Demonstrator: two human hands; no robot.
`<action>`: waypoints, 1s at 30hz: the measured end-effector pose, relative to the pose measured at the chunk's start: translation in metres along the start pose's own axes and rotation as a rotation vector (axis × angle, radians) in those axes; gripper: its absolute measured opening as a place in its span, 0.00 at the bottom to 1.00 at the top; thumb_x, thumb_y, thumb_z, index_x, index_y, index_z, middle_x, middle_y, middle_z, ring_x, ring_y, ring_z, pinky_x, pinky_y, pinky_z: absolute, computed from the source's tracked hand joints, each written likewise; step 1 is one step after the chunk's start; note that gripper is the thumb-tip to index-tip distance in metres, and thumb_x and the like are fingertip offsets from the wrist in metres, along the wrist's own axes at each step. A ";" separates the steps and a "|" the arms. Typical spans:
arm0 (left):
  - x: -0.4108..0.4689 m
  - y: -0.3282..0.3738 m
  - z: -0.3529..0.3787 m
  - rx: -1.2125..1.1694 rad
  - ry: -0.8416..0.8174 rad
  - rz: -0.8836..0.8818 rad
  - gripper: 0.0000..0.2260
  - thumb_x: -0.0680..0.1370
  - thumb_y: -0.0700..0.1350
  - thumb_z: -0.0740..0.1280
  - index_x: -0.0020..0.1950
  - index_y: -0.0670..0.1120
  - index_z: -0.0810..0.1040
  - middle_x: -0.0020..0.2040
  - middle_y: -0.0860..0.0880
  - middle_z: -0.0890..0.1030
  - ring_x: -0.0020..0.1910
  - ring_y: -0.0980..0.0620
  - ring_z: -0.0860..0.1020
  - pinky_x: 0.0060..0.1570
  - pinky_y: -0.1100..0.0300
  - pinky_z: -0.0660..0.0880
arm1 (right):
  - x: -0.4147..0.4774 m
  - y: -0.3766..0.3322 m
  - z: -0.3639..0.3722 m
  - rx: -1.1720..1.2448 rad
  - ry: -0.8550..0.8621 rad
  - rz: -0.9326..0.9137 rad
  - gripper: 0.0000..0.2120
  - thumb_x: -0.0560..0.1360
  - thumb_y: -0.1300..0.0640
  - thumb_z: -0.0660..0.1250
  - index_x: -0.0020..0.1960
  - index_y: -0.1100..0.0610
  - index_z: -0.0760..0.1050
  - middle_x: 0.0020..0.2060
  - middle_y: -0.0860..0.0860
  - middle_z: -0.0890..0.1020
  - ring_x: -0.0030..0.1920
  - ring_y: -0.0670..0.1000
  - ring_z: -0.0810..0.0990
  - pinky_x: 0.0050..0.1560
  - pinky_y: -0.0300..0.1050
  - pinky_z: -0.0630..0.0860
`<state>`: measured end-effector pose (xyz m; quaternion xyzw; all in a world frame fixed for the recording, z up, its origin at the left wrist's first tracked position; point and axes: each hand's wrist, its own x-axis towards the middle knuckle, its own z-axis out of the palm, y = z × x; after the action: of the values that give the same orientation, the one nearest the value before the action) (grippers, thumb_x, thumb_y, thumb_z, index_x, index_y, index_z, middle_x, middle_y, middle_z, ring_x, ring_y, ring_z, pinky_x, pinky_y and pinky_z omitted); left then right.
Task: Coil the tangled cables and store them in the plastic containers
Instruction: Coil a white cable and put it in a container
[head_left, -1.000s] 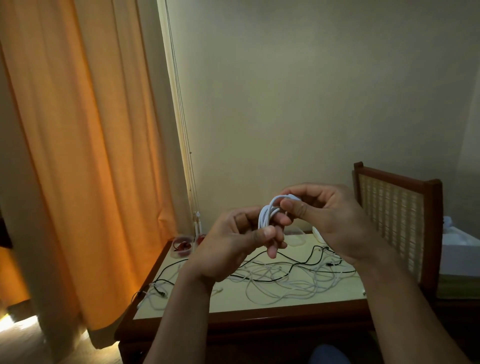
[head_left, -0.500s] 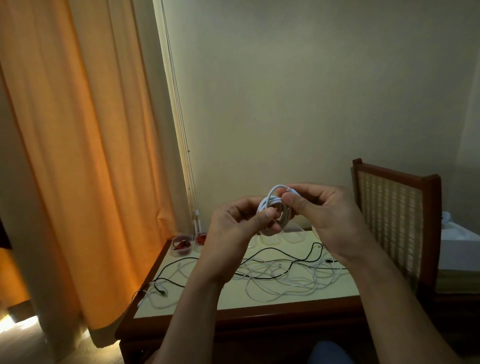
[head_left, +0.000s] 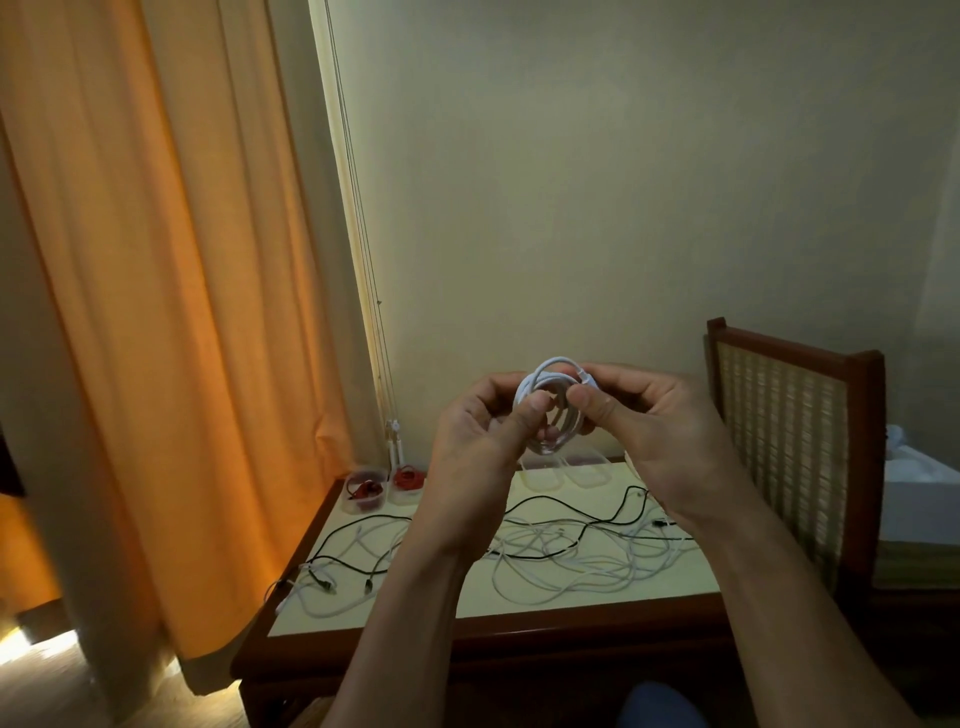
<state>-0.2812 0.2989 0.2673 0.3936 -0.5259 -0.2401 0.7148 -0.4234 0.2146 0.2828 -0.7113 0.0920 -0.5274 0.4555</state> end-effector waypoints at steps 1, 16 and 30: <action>0.001 0.001 0.000 -0.037 -0.012 -0.017 0.08 0.81 0.38 0.66 0.60 0.40 0.80 0.44 0.49 0.84 0.41 0.54 0.80 0.47 0.60 0.79 | 0.000 0.000 0.001 -0.026 0.011 -0.011 0.14 0.72 0.55 0.72 0.57 0.54 0.84 0.48 0.48 0.88 0.47 0.46 0.86 0.48 0.38 0.80; 0.000 0.004 -0.003 0.265 0.111 -0.031 0.06 0.79 0.48 0.71 0.54 0.50 0.86 0.45 0.51 0.87 0.46 0.55 0.84 0.47 0.63 0.81 | 0.001 0.002 0.002 -0.073 0.163 -0.035 0.11 0.75 0.60 0.73 0.57 0.54 0.84 0.45 0.48 0.88 0.47 0.48 0.86 0.48 0.39 0.81; 0.006 0.016 -0.015 0.381 0.113 -0.020 0.05 0.80 0.45 0.71 0.52 0.47 0.87 0.41 0.47 0.86 0.36 0.57 0.79 0.32 0.68 0.74 | 0.025 -0.003 -0.021 -0.720 0.043 -0.309 0.09 0.76 0.59 0.73 0.56 0.51 0.85 0.42 0.43 0.83 0.42 0.44 0.79 0.43 0.28 0.70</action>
<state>-0.2663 0.3086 0.2817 0.5398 -0.5167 -0.1209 0.6534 -0.4313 0.1888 0.3023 -0.8198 0.1724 -0.5387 0.0899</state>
